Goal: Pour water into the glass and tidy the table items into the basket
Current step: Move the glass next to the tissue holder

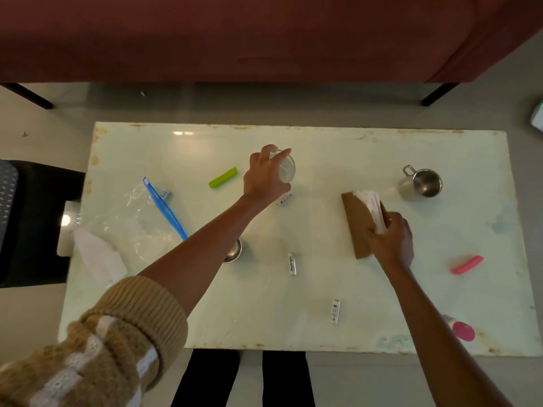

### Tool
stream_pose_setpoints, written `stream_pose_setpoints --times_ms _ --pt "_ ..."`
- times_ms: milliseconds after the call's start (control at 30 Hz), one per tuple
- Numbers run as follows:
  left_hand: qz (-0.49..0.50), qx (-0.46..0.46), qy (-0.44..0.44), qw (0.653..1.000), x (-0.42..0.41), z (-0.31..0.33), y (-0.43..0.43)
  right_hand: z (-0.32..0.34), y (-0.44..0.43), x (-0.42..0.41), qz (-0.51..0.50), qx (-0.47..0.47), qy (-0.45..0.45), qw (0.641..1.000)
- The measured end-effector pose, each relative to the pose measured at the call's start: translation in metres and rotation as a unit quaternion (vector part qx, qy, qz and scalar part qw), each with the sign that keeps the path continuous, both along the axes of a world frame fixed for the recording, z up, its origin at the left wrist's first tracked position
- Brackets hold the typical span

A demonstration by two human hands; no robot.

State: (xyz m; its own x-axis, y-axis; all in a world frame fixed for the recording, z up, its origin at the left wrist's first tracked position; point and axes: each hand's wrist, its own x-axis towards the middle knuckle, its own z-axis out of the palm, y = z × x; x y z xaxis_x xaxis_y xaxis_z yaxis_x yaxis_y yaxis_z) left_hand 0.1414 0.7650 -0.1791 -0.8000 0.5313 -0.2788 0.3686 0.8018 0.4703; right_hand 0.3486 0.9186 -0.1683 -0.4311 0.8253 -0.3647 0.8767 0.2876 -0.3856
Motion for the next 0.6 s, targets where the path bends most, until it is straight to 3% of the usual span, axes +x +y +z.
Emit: stream_pose_setpoints --times_ms 133,333,600 --pt "0.006 0.004 0.005 1.000 0.003 -0.002 -0.006 -0.001 -0.013 -0.053 0.005 -0.004 0.039 0.999" --pt "0.116 0.075 -0.069 0.988 0.007 -0.011 -0.022 -0.007 -0.031 -0.117 0.059 0.022 0.044 0.997" --pt "0.108 0.081 -0.082 0.987 0.001 -0.017 -0.028 -0.018 -0.037 -0.157 0.069 0.027 0.043 0.996"
